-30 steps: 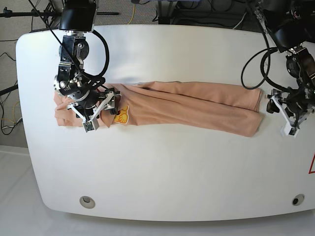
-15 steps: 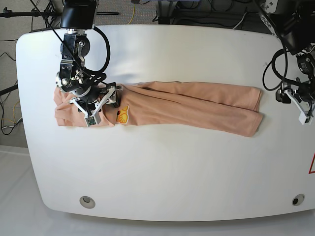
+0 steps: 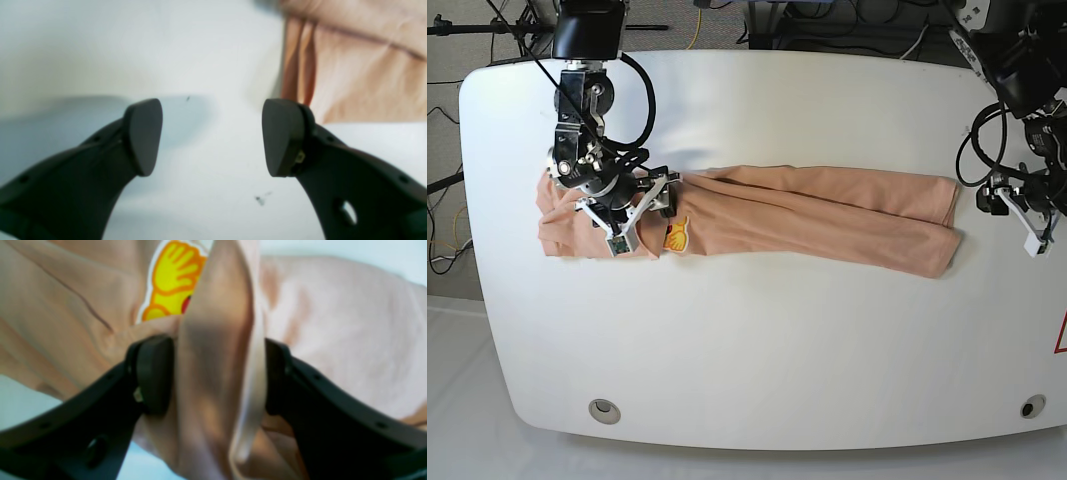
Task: Fold the T-shirt properly
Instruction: 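Lower the left gripper onto the strip's end and grasp it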
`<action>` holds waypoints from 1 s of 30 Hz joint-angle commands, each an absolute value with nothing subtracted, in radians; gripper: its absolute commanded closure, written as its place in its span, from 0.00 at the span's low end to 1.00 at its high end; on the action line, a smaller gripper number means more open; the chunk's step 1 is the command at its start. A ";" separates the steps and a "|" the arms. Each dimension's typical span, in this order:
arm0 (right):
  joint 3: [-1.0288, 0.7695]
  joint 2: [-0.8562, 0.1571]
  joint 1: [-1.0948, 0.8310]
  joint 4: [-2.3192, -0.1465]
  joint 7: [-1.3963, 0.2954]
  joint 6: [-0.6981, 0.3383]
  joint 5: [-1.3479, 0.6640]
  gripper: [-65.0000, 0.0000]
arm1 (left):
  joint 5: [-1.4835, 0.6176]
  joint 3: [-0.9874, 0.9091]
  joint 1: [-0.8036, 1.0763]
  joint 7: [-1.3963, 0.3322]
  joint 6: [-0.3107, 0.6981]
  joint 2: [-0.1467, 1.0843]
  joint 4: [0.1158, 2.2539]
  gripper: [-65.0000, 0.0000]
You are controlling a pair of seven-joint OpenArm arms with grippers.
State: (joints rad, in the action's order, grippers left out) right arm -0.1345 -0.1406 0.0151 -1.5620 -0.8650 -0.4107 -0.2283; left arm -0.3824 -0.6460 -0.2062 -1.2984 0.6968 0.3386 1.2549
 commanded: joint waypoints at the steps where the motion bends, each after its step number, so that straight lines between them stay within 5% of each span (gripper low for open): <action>1: -0.128 -0.141 0.027 -1.580 -0.848 -0.413 -0.235 0.41 | -0.382 -0.652 -0.233 -1.276 0.698 0.358 1.245 0.35; 18: -0.137 -0.147 0.023 -1.587 -0.851 -0.427 -0.240 0.41 | -0.502 -0.564 -0.267 -1.130 0.698 0.392 0.943 0.27; 30: -0.144 -0.152 0.023 -1.578 -0.840 -0.422 -0.235 0.41 | -0.612 -0.593 -0.253 -1.248 0.698 0.383 1.031 0.29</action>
State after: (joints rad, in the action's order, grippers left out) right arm -0.1402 -0.1440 0.0044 -1.5608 -0.8642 -0.4187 -0.2222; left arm -0.6163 -0.5884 -0.2493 -1.2037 0.7040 0.3721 0.9974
